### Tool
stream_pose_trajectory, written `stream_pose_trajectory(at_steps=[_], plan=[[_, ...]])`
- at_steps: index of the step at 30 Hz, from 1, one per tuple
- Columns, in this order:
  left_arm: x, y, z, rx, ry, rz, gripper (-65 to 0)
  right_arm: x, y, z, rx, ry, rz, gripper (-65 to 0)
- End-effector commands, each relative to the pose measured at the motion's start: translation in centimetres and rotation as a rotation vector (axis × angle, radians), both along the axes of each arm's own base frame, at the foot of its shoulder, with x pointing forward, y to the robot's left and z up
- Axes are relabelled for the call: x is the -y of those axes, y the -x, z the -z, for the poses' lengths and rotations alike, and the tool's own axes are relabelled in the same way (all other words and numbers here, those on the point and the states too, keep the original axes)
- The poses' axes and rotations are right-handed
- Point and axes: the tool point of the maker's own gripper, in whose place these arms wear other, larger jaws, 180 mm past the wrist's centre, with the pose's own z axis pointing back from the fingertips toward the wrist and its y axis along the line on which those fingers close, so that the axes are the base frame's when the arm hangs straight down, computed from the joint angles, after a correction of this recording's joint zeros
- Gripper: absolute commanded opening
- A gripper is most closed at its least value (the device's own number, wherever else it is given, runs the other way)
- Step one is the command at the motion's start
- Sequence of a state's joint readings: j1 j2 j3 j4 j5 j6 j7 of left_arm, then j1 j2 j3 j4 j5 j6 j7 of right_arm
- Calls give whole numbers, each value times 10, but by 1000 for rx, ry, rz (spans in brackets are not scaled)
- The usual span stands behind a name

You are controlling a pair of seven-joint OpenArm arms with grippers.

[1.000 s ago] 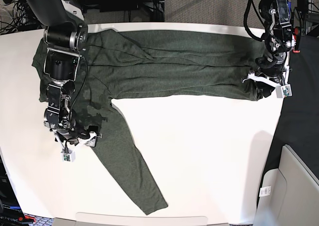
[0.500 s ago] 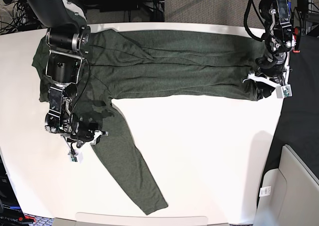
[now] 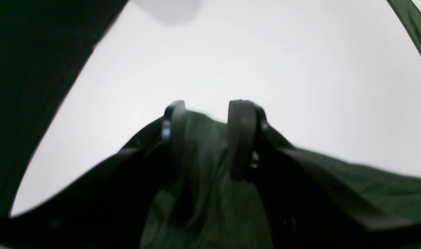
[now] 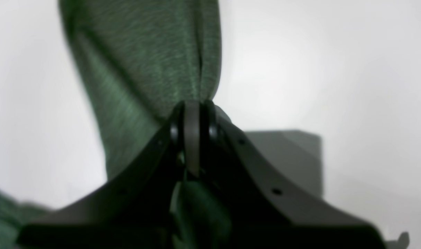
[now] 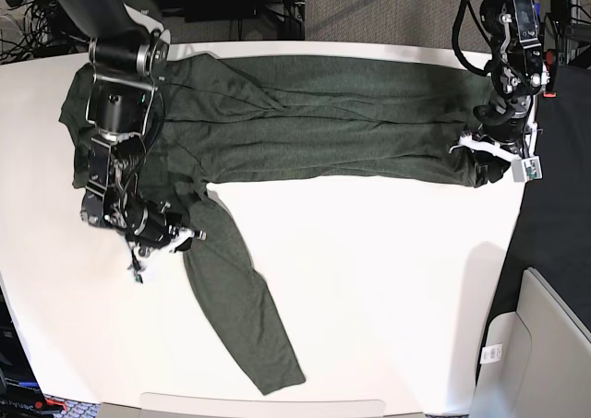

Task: Fold the T-shirt properly
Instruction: 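Lift the sleeve with the right gripper and fold it across the body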

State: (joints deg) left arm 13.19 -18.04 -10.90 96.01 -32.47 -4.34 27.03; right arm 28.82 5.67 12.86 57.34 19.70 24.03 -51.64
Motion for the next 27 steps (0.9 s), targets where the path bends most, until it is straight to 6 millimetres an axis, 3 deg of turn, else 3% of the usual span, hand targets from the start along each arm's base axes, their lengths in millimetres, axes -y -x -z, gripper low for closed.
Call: stream_pose_trajectory(at_steps=[1,11,20,27], plan=[[-4,-8,-21,66,-21,5,-446,2,-19,-36,117,-17,-16,-644],[-3,-9,-23,73,-21,7,-446,-38,28,-74,193,-38,-296,-644],[-2,-9,-22,71,-22,8,-447,-98,103,-58,144,-148,-535,-644],[-2,-8,-20,66,-20,8,-447,-133,150,-61,148,-167,-659,-644]])
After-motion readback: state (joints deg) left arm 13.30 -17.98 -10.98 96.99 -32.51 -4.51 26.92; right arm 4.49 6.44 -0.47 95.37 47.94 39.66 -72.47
